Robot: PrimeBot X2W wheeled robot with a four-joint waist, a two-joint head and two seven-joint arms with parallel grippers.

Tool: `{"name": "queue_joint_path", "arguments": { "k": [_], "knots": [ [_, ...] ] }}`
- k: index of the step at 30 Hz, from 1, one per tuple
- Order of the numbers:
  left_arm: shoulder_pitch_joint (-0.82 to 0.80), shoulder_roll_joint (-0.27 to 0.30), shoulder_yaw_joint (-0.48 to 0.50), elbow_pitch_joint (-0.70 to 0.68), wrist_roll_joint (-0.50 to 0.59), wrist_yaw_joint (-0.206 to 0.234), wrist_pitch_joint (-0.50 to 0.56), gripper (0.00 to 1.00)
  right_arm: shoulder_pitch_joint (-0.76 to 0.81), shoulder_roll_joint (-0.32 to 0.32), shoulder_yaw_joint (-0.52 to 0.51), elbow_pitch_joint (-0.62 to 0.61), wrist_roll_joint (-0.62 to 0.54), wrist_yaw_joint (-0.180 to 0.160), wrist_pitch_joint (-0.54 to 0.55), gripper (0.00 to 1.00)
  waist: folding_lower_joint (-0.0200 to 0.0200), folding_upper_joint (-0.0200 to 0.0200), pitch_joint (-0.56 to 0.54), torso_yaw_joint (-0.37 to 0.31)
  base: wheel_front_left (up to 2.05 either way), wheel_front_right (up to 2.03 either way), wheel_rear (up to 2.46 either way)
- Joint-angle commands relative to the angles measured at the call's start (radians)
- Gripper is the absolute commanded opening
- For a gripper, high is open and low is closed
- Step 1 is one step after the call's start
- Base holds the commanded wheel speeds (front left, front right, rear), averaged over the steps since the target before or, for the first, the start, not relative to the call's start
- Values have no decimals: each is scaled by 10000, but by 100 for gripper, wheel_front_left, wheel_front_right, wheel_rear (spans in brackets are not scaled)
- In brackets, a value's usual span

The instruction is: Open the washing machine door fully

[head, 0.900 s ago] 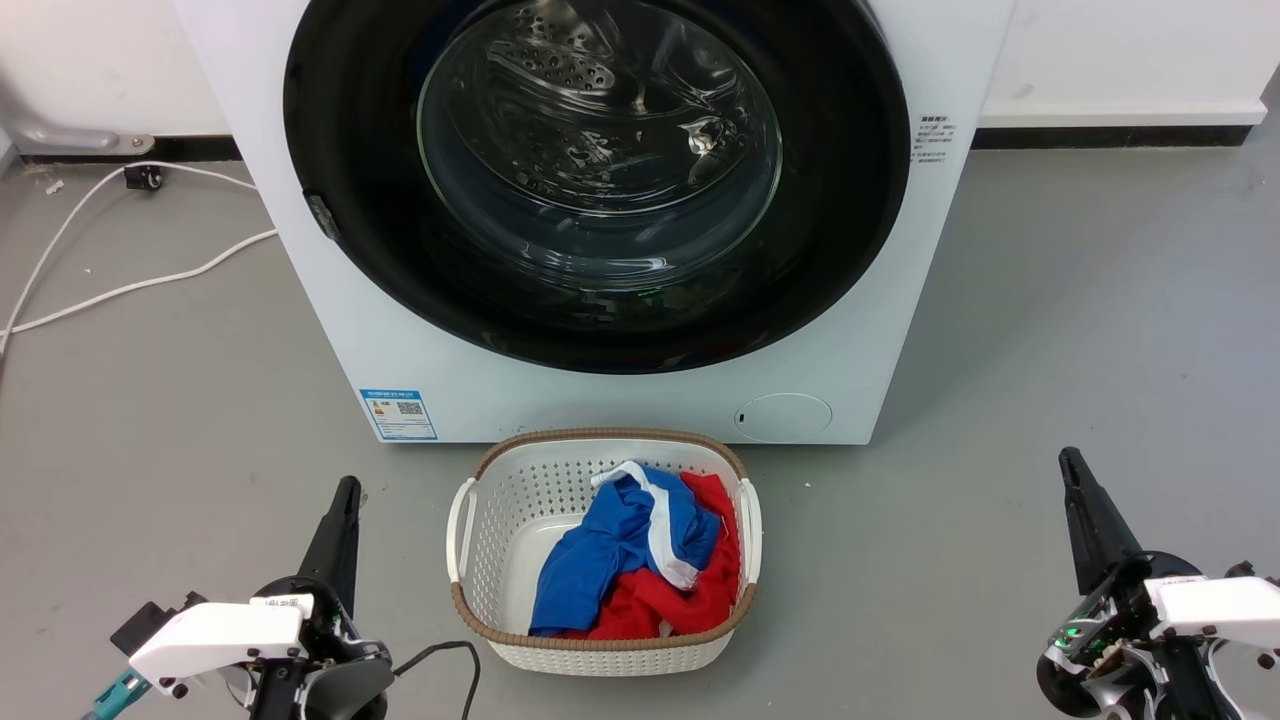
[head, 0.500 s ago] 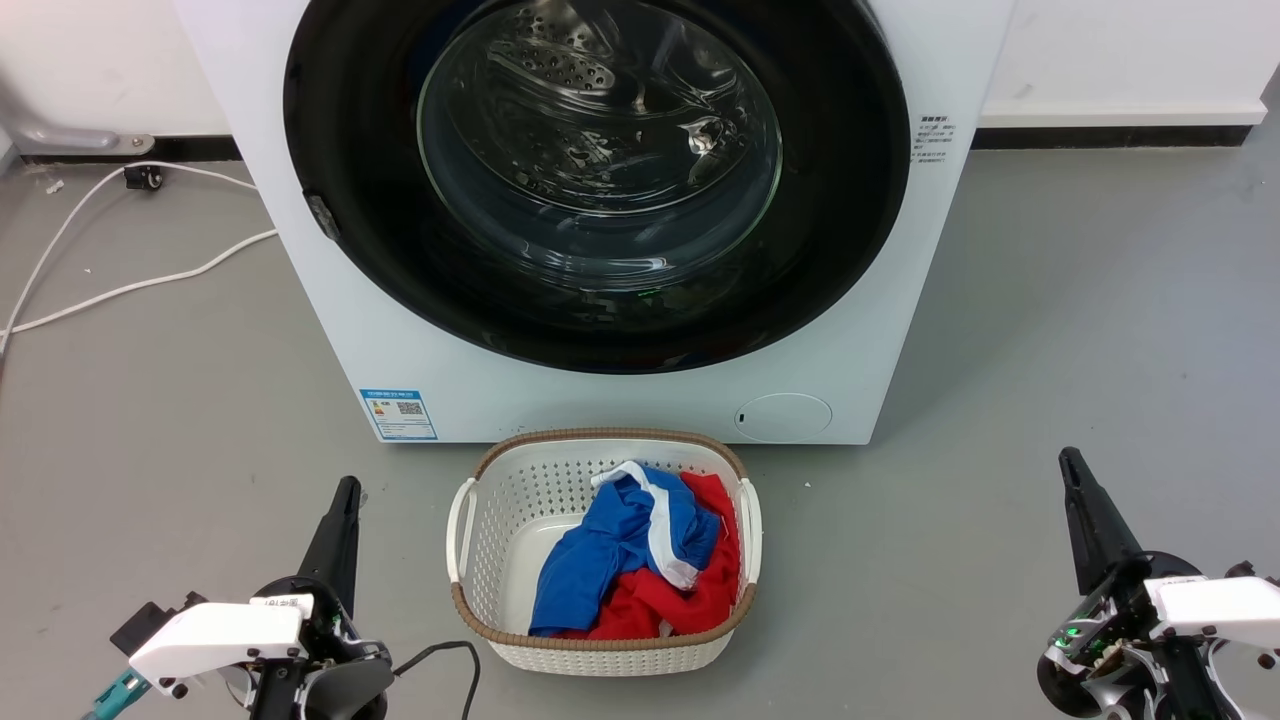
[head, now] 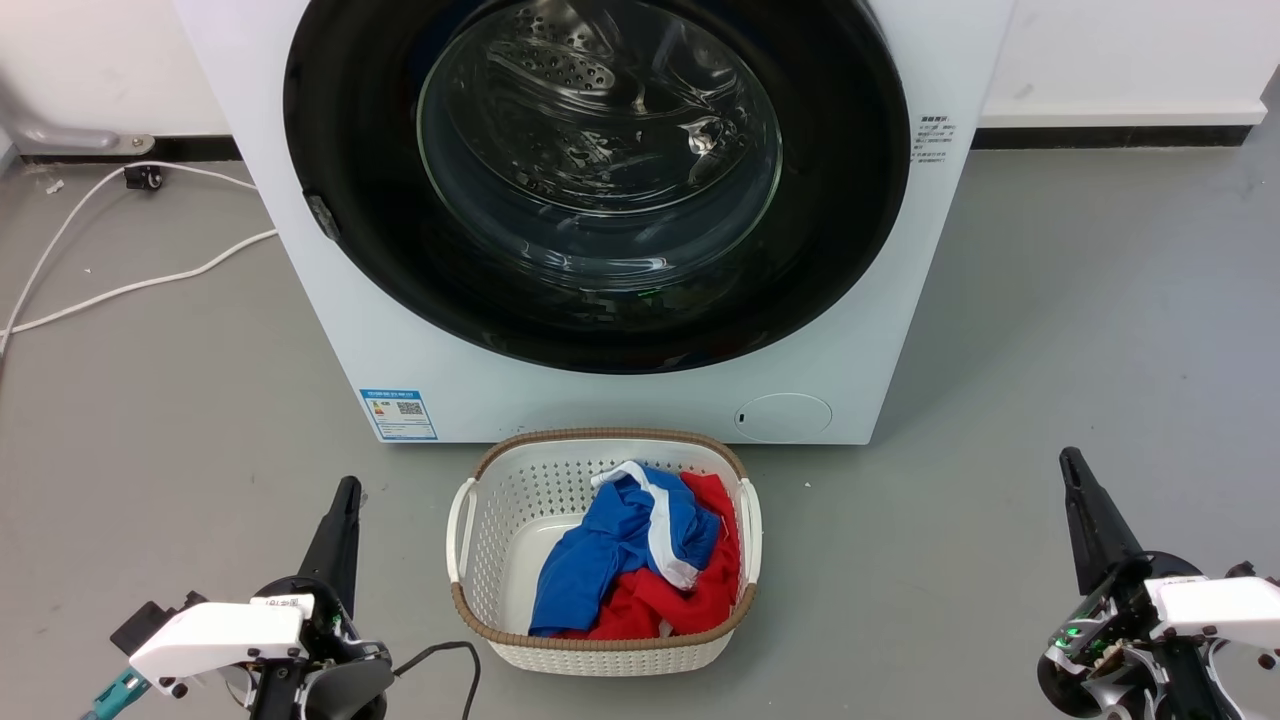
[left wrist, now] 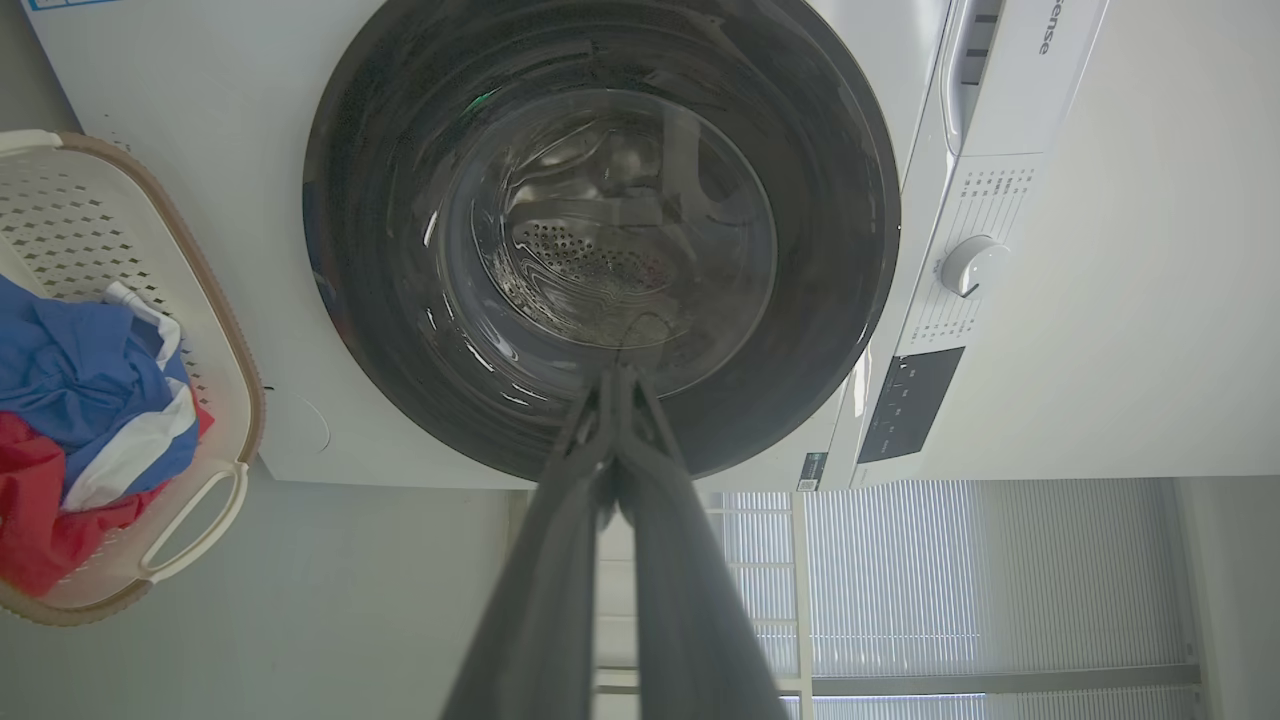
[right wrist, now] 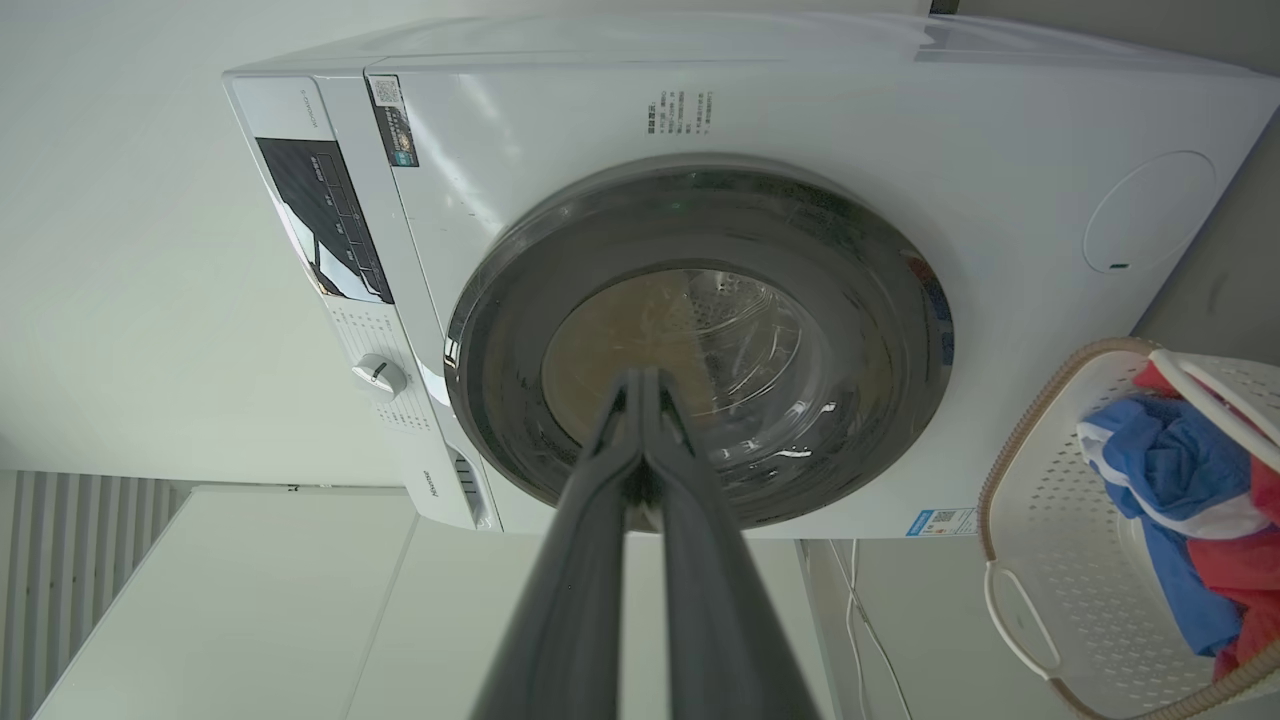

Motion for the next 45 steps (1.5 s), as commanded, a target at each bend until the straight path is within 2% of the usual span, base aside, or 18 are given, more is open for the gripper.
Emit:
{"name": "queue_joint_path", "arguments": {
  "k": [1, 5, 6, 16, 21, 26, 34, 45],
  "knots": [
    [-92, -10, 32, 4, 0, -29, 31, 0, -105, 33, -12, 12, -49, 25, 34, 0, 0, 0, 0, 0, 0, 0, 0],
    [-92, -14, 37, 4, 7, -29, 36, 0, -105, 37, -20, 12, -52, 25, 35, 0, 0, 0, 0, 0, 0, 0, 0],
    [-1, -4, 4, -4, 3, 0, 0, 100, 0, 6, -9, -5, -14, 0, 21, 100, 0, 0, 0, 0, 0, 0, 0],
    [82, -24, -547, -155, 234, 1, -430, 100, 288, 22, 266, -118, -316, 0, -389, 100, 0, 0, 3, -1, 0, 0, 0],
    [51, 66, -829, -316, 993, -1, -719, 100, 369, -8, 454, -200, -669, 2, -676, 100, 0, 0, 0, -6, 0, 0, 0],
    [79, 35, -835, -529, 2203, -3, -938, 100, 393, -107, 625, -269, -1284, 3, -903, 100, 0, 0, -4, -14, 0, 0, 0],
    [164, -24, -1014, -1024, 4062, -6, -1262, 100, 427, -211, 725, -551, -3117, 5, -1232, 100, 0, 0, -14, -10, 0, 0, 0],
    [79, 122, -1494, -1204, 6659, -4, -1667, 100, 629, -236, 766, -1222, -6601, 7, -1483, 100, 0, 0, -36, -23, 0, 0, 0]
  ]
}}
